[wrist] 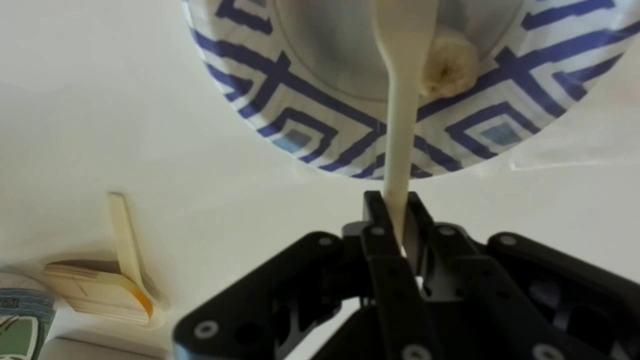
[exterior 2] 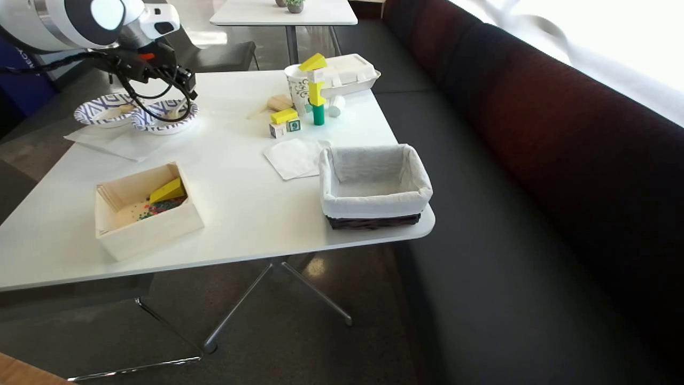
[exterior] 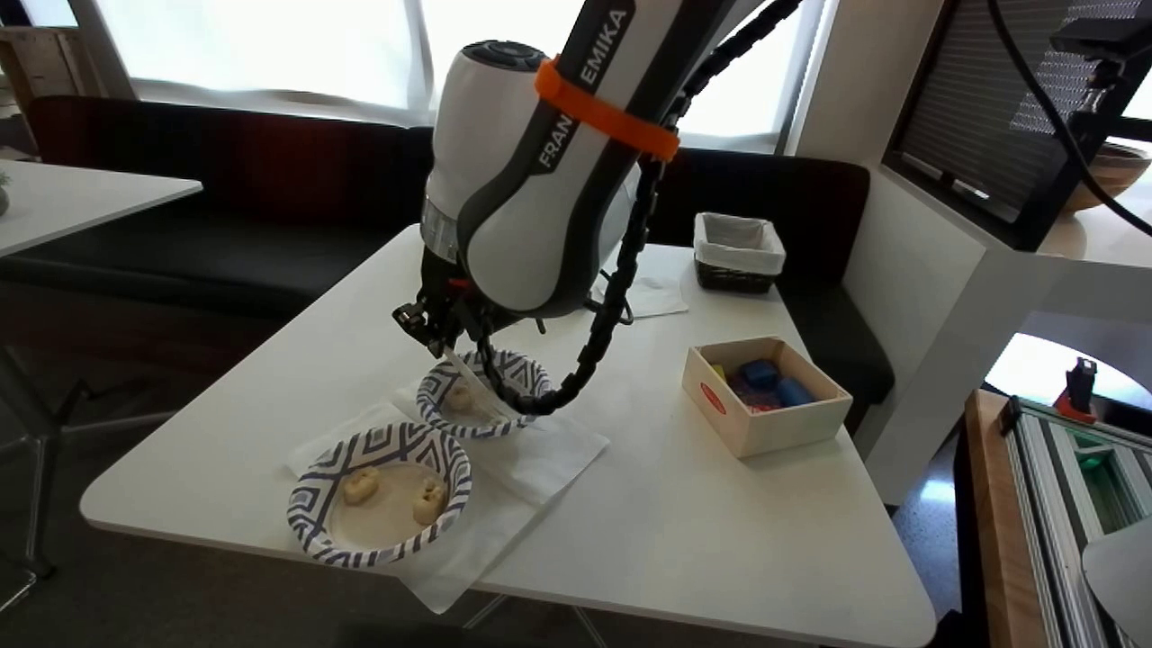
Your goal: Use the fork to cut the donut in half
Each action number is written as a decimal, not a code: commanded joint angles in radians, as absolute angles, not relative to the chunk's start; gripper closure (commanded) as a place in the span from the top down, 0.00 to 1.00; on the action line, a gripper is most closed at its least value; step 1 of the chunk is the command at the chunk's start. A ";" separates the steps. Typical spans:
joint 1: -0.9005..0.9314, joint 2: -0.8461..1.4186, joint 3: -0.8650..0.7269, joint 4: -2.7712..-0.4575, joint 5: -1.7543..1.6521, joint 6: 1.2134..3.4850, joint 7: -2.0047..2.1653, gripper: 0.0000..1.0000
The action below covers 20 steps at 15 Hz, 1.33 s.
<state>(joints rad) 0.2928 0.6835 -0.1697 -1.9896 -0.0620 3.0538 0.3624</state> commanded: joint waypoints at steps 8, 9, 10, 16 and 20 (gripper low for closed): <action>0.567 0.575 -0.421 -2.163 0.020 3.331 0.415 0.03; 0.600 0.572 -0.451 -2.181 0.031 3.356 0.426 0.03; 0.650 0.576 -0.498 -2.200 0.049 3.385 0.437 0.03; 0.897 0.630 -0.691 -2.306 0.233 3.543 0.456 0.03; 0.941 0.685 -0.683 -2.334 0.331 3.649 0.468 0.03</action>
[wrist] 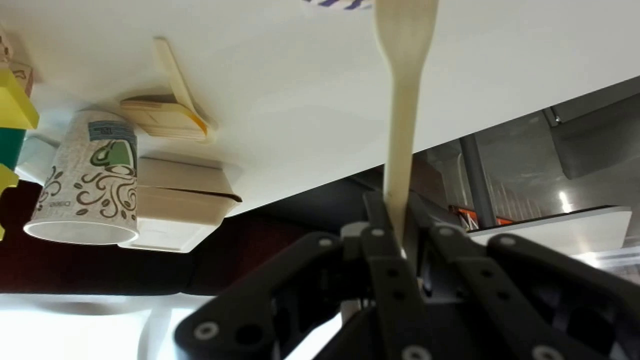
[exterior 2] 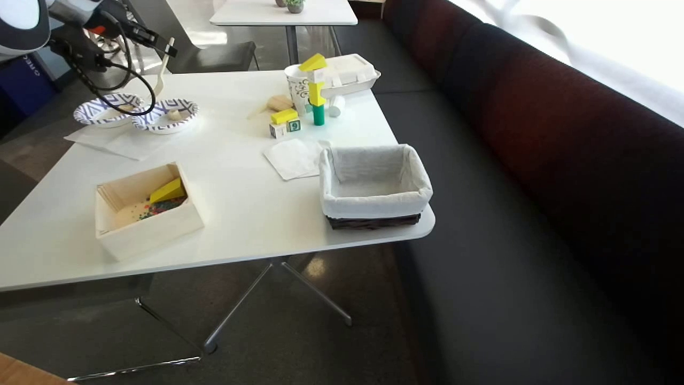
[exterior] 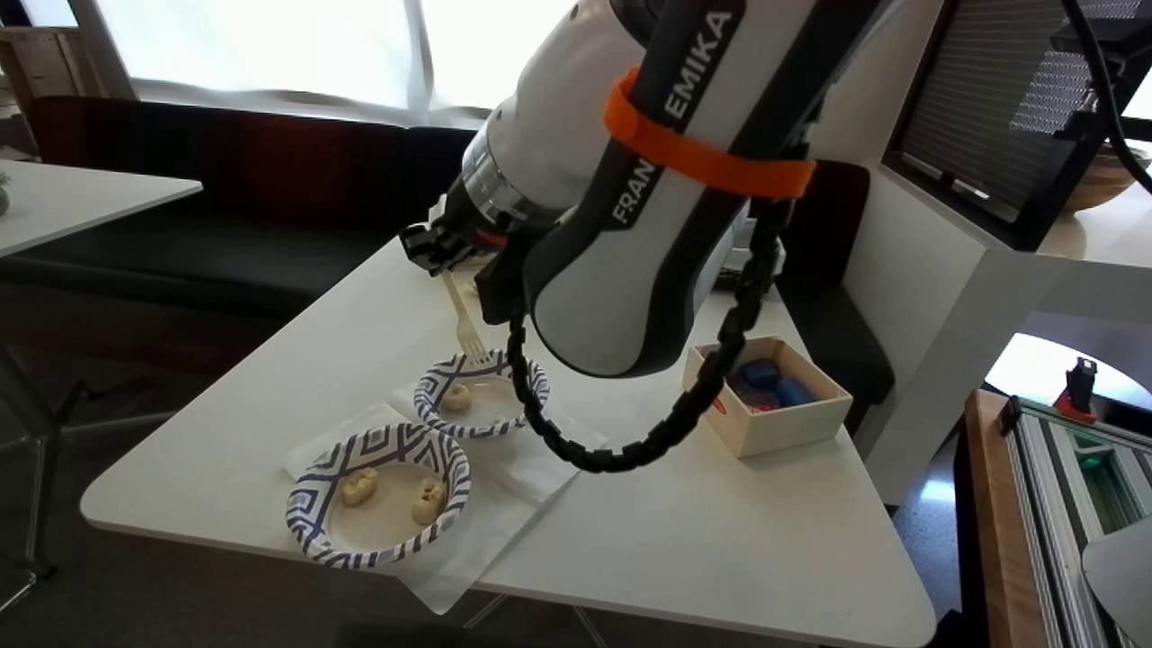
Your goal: Use the fork to cut the donut in half
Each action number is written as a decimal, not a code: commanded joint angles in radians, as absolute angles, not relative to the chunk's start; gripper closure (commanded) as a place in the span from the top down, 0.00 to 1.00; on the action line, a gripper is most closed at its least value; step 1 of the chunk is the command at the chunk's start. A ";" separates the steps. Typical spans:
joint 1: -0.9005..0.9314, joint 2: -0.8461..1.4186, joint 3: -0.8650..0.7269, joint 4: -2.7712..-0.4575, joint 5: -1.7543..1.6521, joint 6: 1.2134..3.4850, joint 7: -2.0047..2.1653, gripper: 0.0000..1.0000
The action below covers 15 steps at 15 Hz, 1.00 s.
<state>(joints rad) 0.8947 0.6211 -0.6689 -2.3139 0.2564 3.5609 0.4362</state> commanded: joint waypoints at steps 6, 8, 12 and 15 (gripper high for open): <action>0.725 0.655 -0.392 -2.311 0.586 3.828 0.195 0.03; 0.665 0.659 -0.322 -2.304 0.604 3.856 0.151 0.12; 0.634 0.645 -0.304 -2.294 0.603 3.855 0.128 0.03; 0.545 0.658 -0.198 -2.269 0.581 3.893 0.130 0.03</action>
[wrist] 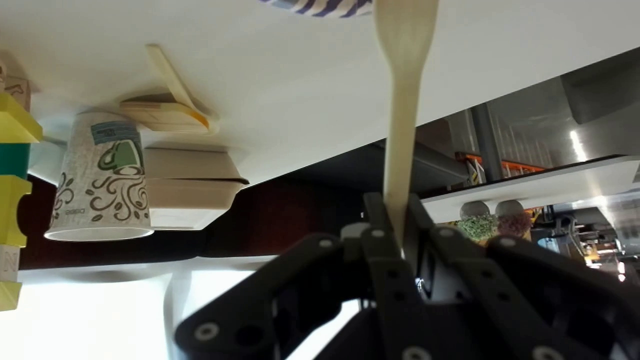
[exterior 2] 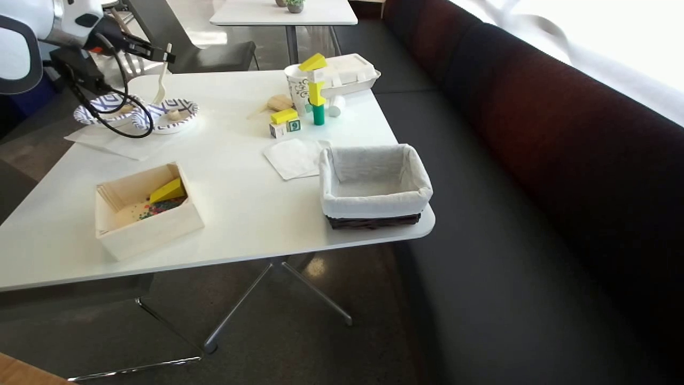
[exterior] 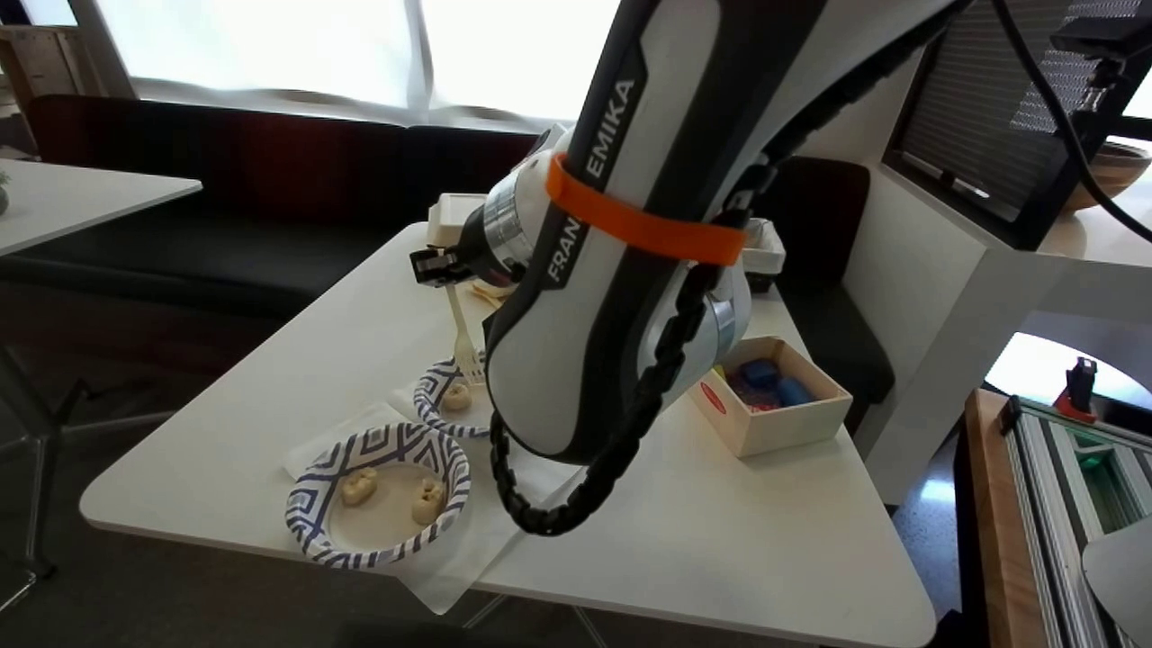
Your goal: Use the fork to cut the donut in half
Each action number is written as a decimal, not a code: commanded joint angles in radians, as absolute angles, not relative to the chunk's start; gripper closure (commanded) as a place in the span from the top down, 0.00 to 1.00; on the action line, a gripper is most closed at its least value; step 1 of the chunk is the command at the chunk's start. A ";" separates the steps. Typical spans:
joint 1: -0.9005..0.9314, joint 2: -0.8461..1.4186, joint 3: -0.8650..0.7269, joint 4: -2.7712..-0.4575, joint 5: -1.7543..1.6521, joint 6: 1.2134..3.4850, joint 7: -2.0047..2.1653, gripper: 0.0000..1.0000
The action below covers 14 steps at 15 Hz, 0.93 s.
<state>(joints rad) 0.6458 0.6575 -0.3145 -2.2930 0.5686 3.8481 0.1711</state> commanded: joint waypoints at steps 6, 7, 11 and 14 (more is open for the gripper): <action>0.389 0.698 -0.049 -2.232 0.557 4.018 0.086 0.03; 0.372 0.702 -0.038 -2.231 0.551 4.030 0.077 0.03; 0.326 0.723 -0.008 -2.218 0.535 4.066 0.061 0.03; 0.312 0.746 0.007 -2.200 0.534 4.066 0.053 0.03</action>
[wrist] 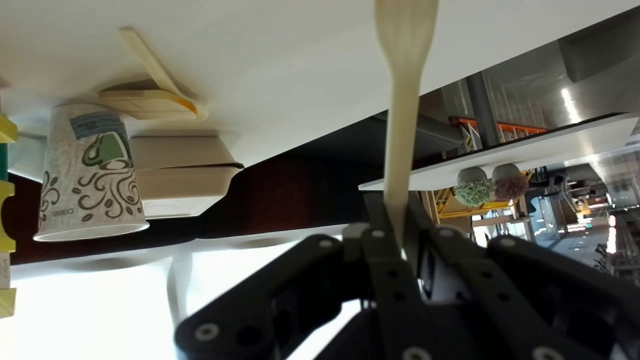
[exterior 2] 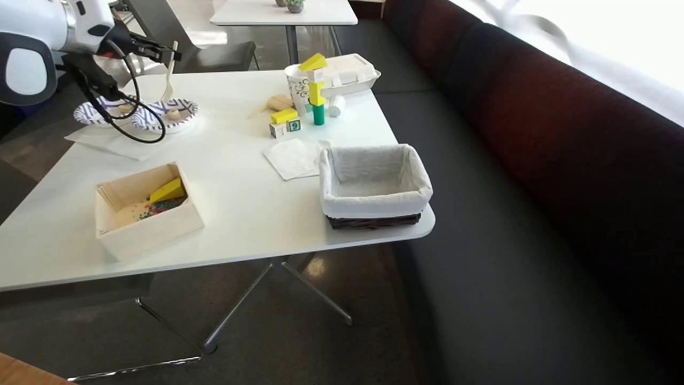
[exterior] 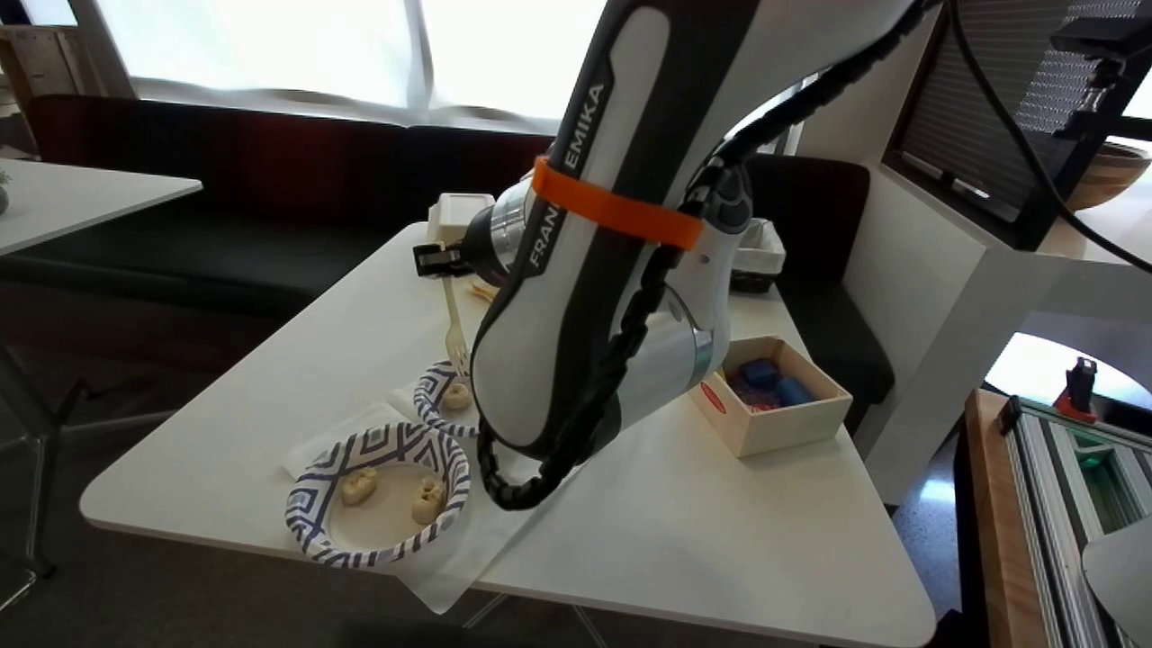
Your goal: Use the fork to cut the donut in half
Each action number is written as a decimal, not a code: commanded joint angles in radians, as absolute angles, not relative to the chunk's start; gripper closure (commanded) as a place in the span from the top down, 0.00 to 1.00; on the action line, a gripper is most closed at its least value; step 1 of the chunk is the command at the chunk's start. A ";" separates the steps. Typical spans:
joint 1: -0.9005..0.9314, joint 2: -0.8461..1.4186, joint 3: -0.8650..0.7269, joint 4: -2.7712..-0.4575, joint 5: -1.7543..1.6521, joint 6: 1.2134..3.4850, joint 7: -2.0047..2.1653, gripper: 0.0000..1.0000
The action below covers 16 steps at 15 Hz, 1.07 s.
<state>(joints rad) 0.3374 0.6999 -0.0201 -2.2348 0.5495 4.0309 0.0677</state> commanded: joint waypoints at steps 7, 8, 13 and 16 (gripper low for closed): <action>0.303 0.813 0.006 -2.131 0.535 4.090 0.035 0.03; 0.301 0.821 0.006 -2.122 0.535 4.097 0.032 0.03; 0.289 0.852 0.012 -2.085 0.543 4.102 0.023 0.03; 0.286 0.862 0.015 -2.074 0.543 4.098 0.021 0.03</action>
<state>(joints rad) 0.2993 0.8275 -0.0014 -2.1047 0.5481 4.0707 0.0345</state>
